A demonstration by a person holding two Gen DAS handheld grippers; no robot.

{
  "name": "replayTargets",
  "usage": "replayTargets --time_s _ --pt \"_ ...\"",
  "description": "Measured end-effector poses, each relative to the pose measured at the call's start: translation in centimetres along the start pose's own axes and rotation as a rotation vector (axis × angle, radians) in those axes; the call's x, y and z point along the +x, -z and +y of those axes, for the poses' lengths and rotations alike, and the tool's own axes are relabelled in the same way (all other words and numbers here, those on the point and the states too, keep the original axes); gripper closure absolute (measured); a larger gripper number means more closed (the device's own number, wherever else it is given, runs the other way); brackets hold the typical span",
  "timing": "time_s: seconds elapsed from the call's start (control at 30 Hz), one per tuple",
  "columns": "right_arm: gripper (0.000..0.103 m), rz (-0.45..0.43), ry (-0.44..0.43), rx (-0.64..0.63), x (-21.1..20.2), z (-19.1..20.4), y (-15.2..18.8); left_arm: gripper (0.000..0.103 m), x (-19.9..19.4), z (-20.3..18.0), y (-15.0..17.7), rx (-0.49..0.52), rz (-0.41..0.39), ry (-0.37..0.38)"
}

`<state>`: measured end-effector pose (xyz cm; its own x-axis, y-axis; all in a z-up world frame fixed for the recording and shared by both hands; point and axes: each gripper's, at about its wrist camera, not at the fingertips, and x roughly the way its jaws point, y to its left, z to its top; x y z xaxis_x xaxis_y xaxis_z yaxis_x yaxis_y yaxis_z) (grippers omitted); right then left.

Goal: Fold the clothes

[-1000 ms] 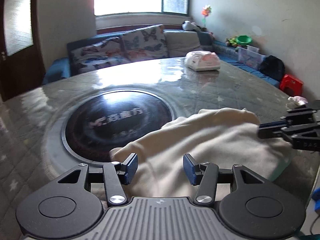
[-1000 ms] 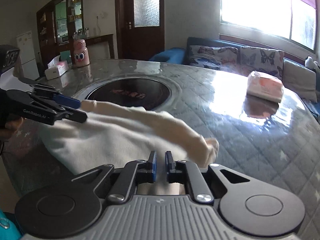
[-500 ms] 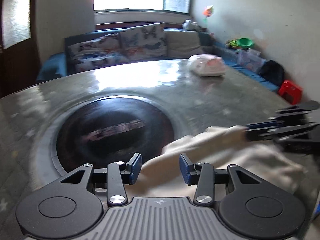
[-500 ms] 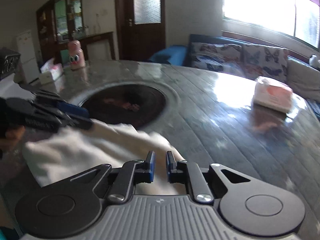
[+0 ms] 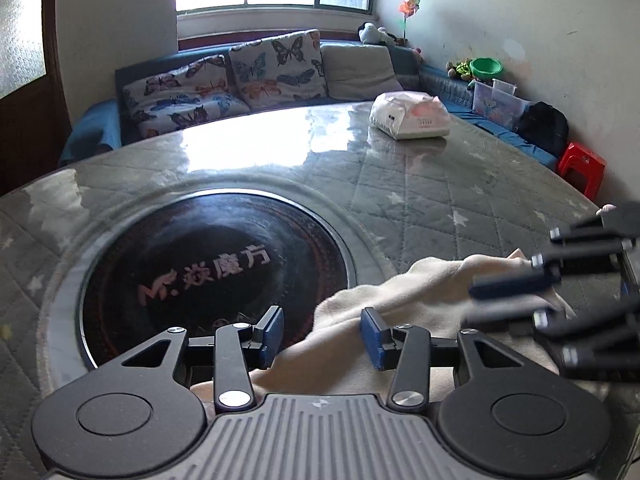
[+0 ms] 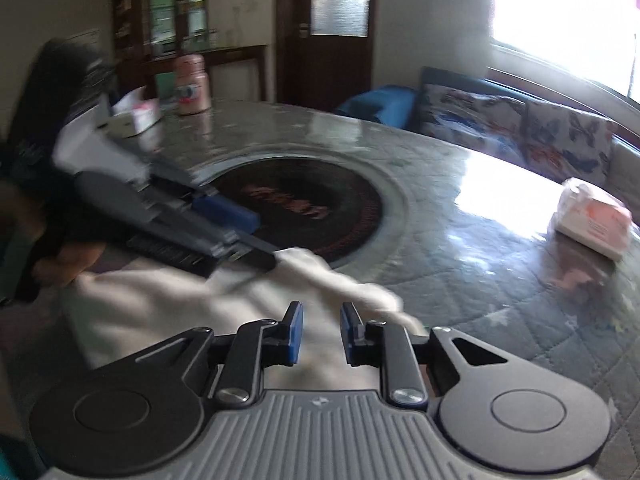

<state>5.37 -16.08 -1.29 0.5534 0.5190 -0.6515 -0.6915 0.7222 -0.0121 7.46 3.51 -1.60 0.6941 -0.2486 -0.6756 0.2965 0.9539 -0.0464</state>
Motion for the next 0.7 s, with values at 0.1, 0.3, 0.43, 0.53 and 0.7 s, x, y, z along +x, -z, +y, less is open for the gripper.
replayTargets --time_s 0.1,0.3,0.43,0.53,0.7 --pt "0.083 0.011 -0.03 -0.023 0.3 1.6 0.2 0.059 -0.2 0.0 -0.3 0.004 0.009 0.008" --pt "0.081 0.017 -0.093 -0.09 -0.8 4.8 0.9 0.057 1.2 1.0 -0.2 0.022 0.08 0.024" --pt "0.08 0.004 -0.134 -0.159 -1.1 6.7 0.9 0.056 1.4 2.0 -0.1 0.007 0.087 0.046" --pt "0.08 -0.022 -0.132 -0.151 0.1 7.0 -0.2 0.056 1.1 1.9 -0.1 0.015 0.086 0.039" --pt "0.081 -0.011 -0.241 -0.163 1.6 9.1 -0.8 0.056 1.2 2.1 0.0 0.029 0.084 0.029"
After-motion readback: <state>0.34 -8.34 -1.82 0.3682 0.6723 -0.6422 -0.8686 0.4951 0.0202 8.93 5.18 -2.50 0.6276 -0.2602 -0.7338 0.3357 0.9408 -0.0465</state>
